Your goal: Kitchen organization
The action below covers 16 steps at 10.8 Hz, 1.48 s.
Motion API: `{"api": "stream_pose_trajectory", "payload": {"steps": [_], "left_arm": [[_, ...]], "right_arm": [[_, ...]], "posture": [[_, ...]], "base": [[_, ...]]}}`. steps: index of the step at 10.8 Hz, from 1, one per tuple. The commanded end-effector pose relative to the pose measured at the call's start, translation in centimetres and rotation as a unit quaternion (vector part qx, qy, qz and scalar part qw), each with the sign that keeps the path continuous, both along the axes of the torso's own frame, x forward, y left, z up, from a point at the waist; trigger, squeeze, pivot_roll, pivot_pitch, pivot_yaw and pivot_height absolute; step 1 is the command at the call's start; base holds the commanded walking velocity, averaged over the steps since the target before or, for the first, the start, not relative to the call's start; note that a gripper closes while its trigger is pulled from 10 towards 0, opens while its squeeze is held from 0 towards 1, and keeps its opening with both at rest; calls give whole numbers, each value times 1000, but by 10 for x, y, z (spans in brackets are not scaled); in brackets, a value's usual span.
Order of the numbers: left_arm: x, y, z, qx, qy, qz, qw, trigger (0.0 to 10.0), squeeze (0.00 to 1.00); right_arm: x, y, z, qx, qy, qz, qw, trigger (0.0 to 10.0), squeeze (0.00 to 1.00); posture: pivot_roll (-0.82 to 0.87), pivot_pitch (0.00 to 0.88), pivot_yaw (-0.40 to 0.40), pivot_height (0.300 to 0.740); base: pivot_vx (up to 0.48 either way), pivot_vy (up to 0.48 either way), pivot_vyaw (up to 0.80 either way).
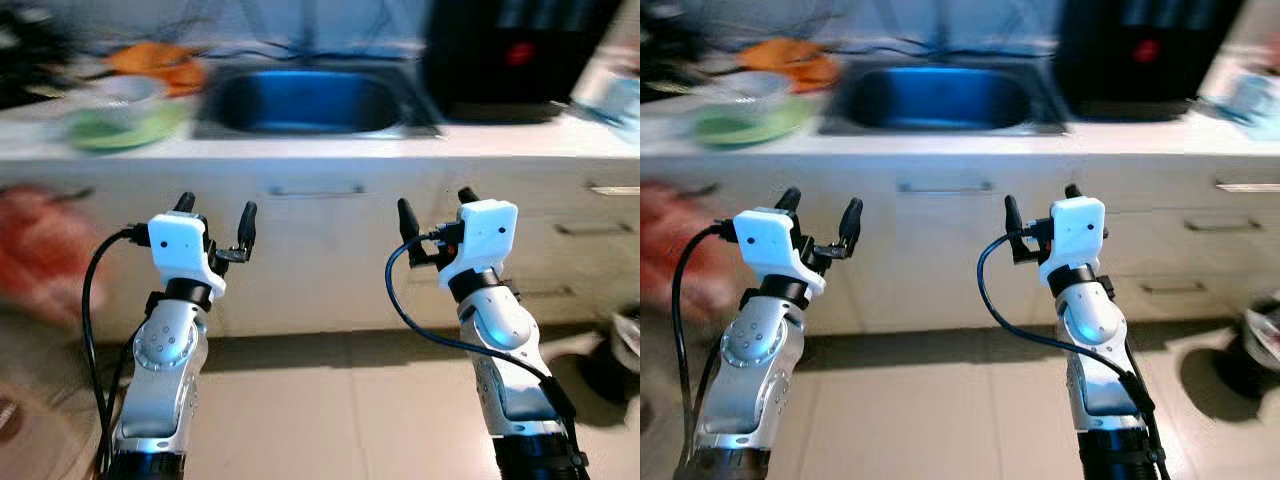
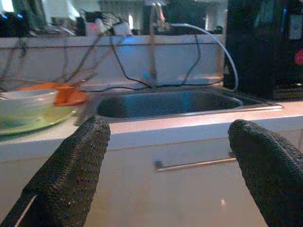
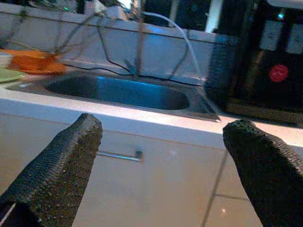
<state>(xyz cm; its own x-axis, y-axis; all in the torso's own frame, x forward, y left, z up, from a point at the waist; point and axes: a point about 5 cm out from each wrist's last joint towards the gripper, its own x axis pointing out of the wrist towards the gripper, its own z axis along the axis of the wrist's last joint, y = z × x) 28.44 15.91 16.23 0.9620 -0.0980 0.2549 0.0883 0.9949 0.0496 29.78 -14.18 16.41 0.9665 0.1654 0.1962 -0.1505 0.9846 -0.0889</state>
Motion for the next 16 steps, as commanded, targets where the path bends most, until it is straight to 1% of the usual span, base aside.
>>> {"api": "stream_pose_trajectory", "payload": {"steps": [1, 3, 5, 12, 16], "left_arm": [[0, 0, 2, 0, -1, 3, 1000, 10000, 0], [1, -1, 8, 3, -12, 2, 1000, 10000, 0], [3, -3, 14, 3, -23, 3, 1000, 10000, 0], [7, -1, 14, 5, -22, 5, 1000, 10000, 0], [10, -1, 10, 12, -16, 1, 1000, 10000, 0]], "right_arm": [[0, 2, 5, 1, -7, 8, 1000, 10000, 0], [-1, 2, 10, 3, -16, 9, 1000, 10000, 0], [0, 2, 14, 5, -24, 10, 1000, 10000, 0], [1, 6, 16, -1, -31, 20, 999, 10000, 0], [3, 9, 17, -6, -37, 23, 999, 10000, 0]], "posture": [[24, 18, -7, 740], [22, 19, -6, 740], [21, 19, -6, 740], [23, 16, -6, 740], [28, 4, -2, 740]], "base": [[300, 0, 0], [306, 0, 0], [302, 268, 0], [321, 337, 0], [464, 0, 0]]}}
